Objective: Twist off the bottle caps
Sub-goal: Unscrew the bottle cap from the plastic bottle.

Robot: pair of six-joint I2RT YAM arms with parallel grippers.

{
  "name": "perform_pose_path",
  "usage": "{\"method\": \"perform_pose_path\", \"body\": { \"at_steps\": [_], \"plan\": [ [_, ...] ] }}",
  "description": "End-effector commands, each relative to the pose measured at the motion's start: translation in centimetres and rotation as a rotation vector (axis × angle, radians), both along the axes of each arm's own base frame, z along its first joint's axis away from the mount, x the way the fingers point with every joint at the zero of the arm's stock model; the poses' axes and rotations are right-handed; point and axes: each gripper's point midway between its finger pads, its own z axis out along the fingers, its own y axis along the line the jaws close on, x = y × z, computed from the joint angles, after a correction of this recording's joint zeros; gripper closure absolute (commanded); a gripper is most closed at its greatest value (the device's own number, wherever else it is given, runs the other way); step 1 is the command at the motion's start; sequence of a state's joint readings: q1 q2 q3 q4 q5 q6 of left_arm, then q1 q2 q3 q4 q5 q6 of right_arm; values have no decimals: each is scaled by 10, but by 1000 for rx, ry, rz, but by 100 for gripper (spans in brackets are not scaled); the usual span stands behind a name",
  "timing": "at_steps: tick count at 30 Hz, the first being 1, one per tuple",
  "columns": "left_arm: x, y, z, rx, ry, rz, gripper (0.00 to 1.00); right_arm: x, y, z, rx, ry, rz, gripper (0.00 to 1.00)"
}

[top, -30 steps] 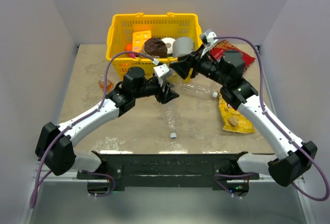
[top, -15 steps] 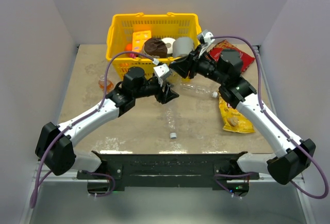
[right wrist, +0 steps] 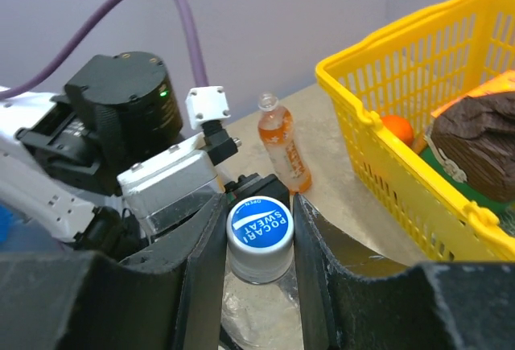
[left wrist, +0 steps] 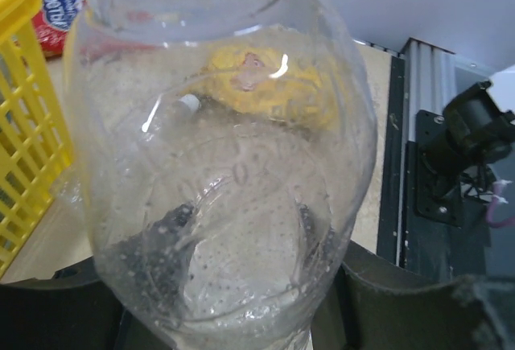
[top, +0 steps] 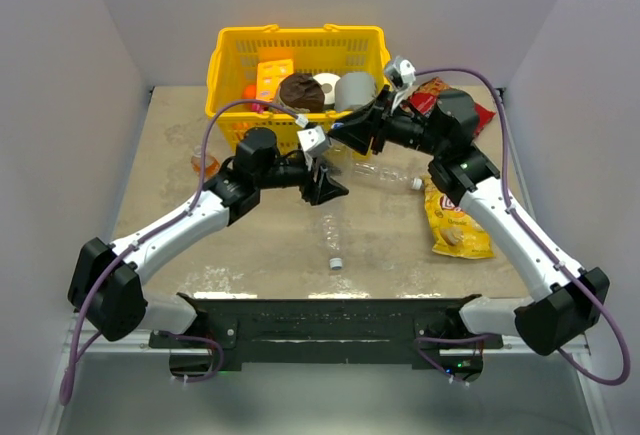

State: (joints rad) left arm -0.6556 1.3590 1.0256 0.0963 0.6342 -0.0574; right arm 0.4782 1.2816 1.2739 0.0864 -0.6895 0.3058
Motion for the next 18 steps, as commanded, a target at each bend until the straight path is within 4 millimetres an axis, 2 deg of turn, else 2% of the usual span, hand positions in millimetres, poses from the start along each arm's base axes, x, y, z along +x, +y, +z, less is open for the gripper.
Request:
{"method": "perform_pose_path", "body": {
  "at_steps": [1,5,12,18],
  "plan": [
    [-49,-12,52,-137,-139,-302,73,-30,11,-4,-6,-64,221,99],
    [-63,-13,54,-160,-128,-394,73,-60,11,-7,-11,-113,396,99],
    [-80,-12,56,-185,-93,-503,74,-91,7,-13,-27,-159,585,98],
    [-82,-12,57,-187,-94,-511,73,-95,5,-15,-33,-170,605,94]
  ]
}}
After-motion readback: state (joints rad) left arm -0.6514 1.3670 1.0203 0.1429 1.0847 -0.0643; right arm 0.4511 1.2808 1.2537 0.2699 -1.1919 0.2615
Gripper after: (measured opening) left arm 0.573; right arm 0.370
